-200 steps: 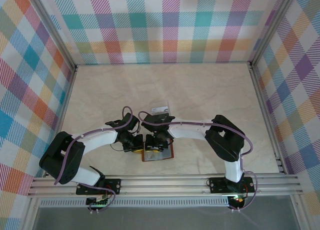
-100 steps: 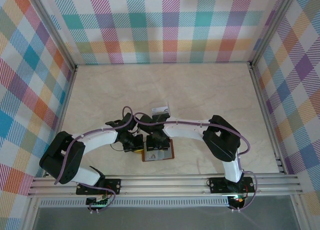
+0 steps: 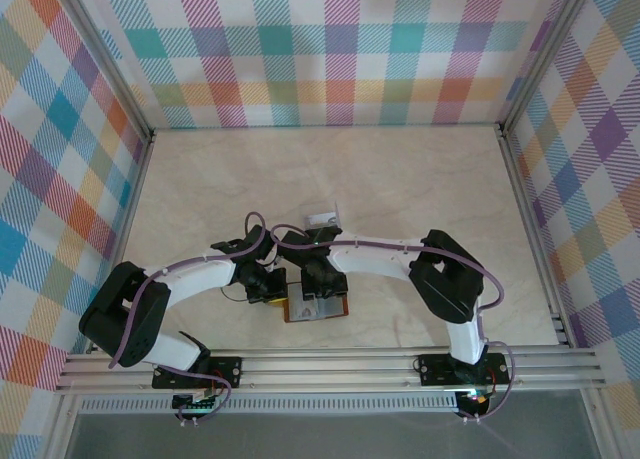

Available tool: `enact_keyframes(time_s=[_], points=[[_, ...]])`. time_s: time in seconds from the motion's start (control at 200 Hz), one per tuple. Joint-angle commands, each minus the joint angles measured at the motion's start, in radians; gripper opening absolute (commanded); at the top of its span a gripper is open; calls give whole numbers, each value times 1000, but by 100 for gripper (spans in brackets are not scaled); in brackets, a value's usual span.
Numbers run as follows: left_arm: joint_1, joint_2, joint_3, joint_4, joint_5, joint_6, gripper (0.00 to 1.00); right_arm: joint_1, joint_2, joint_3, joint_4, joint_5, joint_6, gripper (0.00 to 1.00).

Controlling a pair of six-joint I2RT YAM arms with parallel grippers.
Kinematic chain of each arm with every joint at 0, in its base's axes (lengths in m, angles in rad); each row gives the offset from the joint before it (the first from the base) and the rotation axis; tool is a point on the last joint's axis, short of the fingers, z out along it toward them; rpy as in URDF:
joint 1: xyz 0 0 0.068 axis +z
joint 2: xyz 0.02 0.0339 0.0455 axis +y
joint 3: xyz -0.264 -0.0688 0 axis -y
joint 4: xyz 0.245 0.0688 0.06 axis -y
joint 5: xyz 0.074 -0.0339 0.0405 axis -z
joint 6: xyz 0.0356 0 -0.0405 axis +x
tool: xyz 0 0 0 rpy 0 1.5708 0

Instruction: Take the credit cards out of the card holder

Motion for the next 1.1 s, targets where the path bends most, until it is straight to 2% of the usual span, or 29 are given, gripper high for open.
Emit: enact_keyframes(time_s=[0.0,0.76,1.095], points=[[-11,19,-7,-52,-24,17,7,4,-51,-19,-36,32,-2,56],[-42,-18,65,-133,-49,9,8,-27,-60,-172,-1,49,-2,55],[-87,-35,111,-144,-41,-29,8,-27,-182,-182,15,33,0,49]])
